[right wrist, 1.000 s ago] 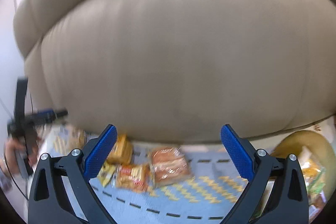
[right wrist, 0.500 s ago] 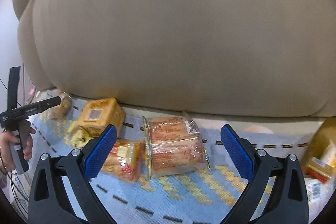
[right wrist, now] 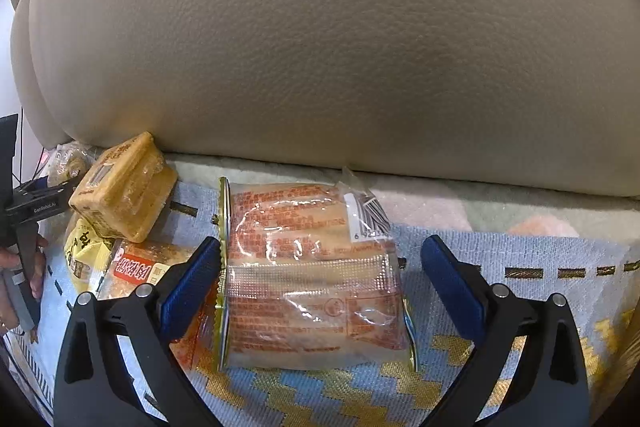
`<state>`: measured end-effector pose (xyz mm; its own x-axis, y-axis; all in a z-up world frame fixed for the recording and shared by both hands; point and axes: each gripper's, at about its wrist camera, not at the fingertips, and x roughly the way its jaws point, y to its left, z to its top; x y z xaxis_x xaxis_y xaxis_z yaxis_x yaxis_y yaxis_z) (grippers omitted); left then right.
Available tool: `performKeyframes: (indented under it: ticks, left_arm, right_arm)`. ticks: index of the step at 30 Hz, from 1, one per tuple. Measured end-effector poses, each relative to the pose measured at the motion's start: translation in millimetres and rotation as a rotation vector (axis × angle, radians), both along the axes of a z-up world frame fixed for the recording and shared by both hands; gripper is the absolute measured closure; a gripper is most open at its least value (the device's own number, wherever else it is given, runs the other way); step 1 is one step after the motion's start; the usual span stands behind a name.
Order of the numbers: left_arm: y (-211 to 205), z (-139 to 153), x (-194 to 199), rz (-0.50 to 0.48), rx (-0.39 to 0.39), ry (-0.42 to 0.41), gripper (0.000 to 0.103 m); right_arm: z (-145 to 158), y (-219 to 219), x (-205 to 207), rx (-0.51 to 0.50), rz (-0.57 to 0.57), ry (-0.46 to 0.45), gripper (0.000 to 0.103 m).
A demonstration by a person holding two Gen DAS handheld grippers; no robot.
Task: Organize snacks
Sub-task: 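Grasp the clear cookie bag with left gripper while right grasps red-printed bread bag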
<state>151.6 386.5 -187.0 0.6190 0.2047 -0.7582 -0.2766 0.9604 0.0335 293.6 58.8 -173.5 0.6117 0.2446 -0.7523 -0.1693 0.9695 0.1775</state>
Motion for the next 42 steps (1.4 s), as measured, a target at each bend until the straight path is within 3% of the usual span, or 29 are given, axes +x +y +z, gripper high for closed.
performKeyframes:
  ticks: [8,42]
  left_arm:
    - [-25.7,-3.3,-15.4,0.006,0.004,-0.002,0.003]
    - [-25.4,-4.1,-14.1,0.004,0.005,0.003,0.003]
  right_arm:
    - [1.0,-4.8,-8.4,-0.002,0.000,-0.005,0.005]
    - [3.5,-14.9,-19.0,0.009,0.006,-0.011,0.005]
